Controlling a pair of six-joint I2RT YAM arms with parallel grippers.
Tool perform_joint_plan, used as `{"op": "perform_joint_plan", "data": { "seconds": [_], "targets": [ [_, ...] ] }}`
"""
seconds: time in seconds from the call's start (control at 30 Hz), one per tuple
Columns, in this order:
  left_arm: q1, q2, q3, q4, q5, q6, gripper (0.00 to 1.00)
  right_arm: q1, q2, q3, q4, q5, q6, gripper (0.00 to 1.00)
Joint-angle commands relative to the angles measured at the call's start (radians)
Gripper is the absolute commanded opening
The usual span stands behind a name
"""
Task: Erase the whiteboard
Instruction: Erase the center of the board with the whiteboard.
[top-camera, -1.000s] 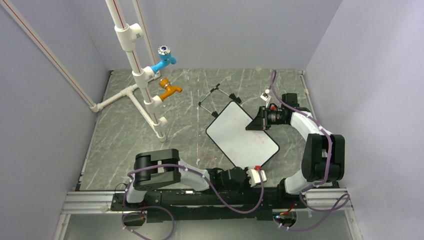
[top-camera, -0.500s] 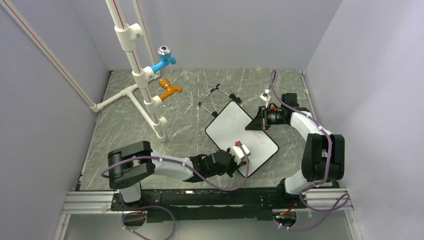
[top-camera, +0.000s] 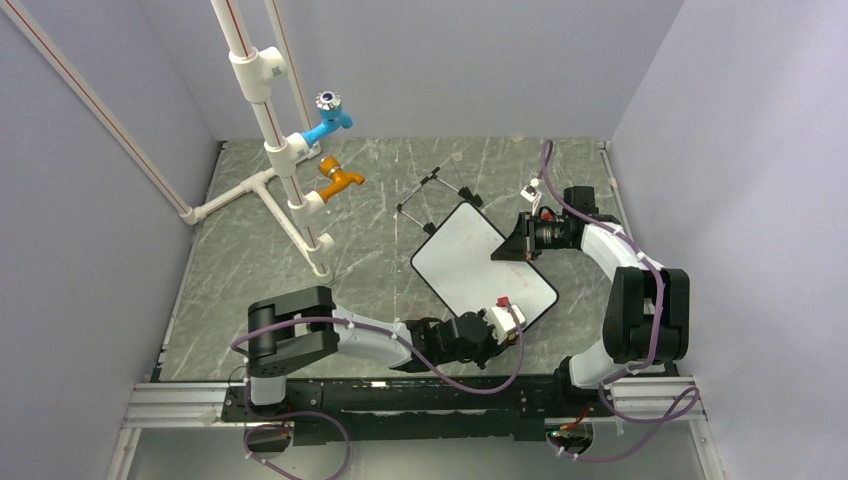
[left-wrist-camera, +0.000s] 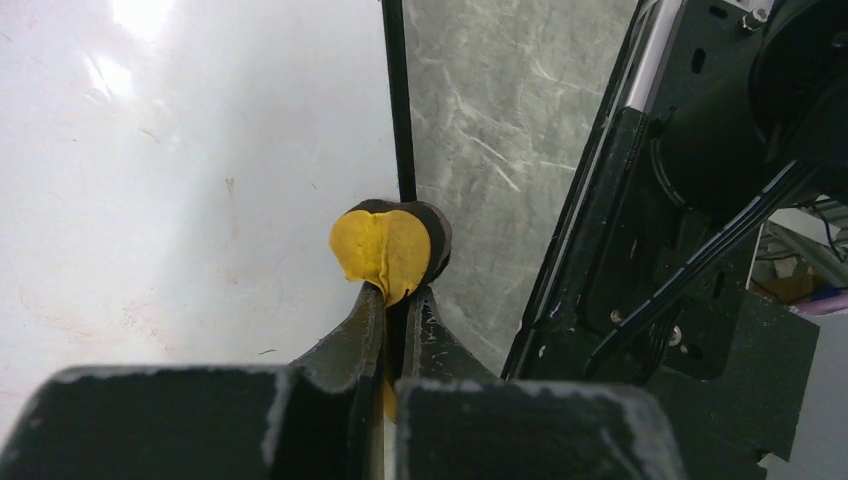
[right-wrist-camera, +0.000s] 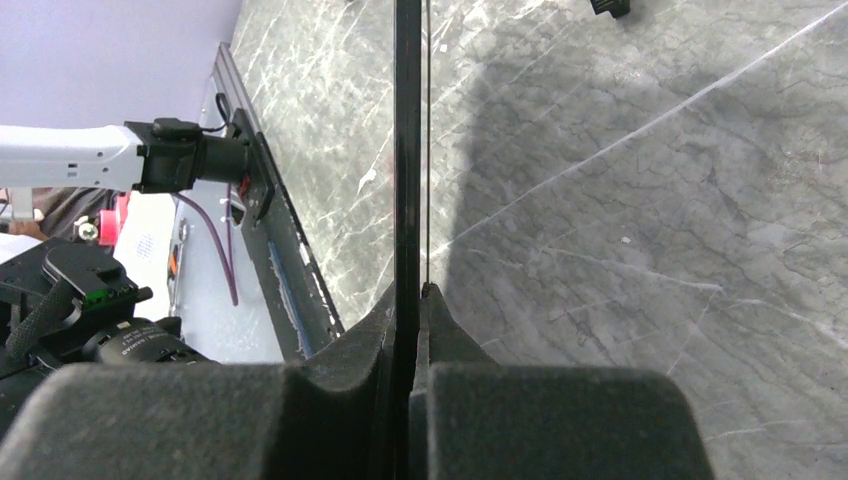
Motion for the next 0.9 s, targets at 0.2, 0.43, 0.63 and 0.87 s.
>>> {"op": "perform_joint_plan", "data": {
  "seconds": [0.2, 0.43, 0.63, 0.87],
  "targets": [
    [-0.002, 0.049, 0.002, -0.135, 0.096, -0.045, 0.0, -0.012, -0.015, 0.009, 0.024, -0.102, 0.031, 0.0],
    [0.039, 0.059, -0.003, -0.259, 0.142, -0.054, 0.0, -0.016, -0.013, 0.008, 0.024, -0.103, 0.029, 0.0],
    [0.1, 0.036, -0.029, -0.321, 0.162, -0.079, 0.0, -0.018, -0.013, 0.006, 0.025, -0.103, 0.029, 0.0],
    [0.138, 0.037, -0.029, -0.402, 0.232, -0.047, 0.0, -0.018, -0.015, 0.009, 0.022, -0.102, 0.026, 0.0]
  ]
}}
